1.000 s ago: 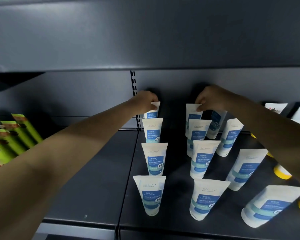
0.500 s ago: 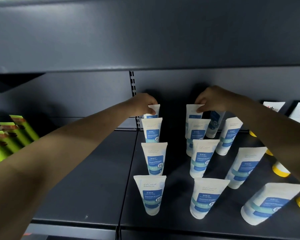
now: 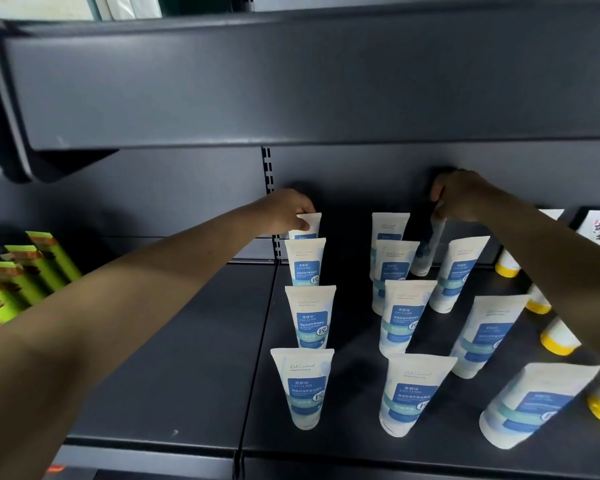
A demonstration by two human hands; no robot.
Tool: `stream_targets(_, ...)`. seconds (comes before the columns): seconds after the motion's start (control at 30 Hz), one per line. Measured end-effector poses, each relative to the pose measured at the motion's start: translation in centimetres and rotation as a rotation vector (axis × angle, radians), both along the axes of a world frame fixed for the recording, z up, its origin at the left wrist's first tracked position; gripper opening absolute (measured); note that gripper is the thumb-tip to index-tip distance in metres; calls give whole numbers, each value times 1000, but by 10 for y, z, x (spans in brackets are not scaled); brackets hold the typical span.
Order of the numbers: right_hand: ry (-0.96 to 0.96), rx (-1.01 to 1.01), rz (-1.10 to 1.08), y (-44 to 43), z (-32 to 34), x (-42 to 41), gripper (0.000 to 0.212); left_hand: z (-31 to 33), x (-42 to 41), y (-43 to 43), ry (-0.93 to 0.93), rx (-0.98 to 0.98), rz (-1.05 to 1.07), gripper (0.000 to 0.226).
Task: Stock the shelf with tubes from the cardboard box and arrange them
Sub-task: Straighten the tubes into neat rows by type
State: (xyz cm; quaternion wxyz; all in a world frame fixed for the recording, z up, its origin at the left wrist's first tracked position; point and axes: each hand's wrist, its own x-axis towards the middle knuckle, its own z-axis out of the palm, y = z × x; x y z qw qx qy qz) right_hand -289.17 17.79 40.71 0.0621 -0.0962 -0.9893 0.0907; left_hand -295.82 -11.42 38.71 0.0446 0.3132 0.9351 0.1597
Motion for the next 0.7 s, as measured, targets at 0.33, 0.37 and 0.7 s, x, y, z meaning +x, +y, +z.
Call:
stream_targets(0.33, -176, 45, -62, -3, 4, 9, 24, -2, 0, 3, 52, -22, 12, 30)
stream_targets(0.37, -184, 48, -54, -1, 4, 7, 22, -2, 0, 3, 53, -27, 15, 30)
stream_targets(0.7, -96, 256, 66, 10, 0, 4, 30, -5, 0, 7, 79, -73, 26, 28)
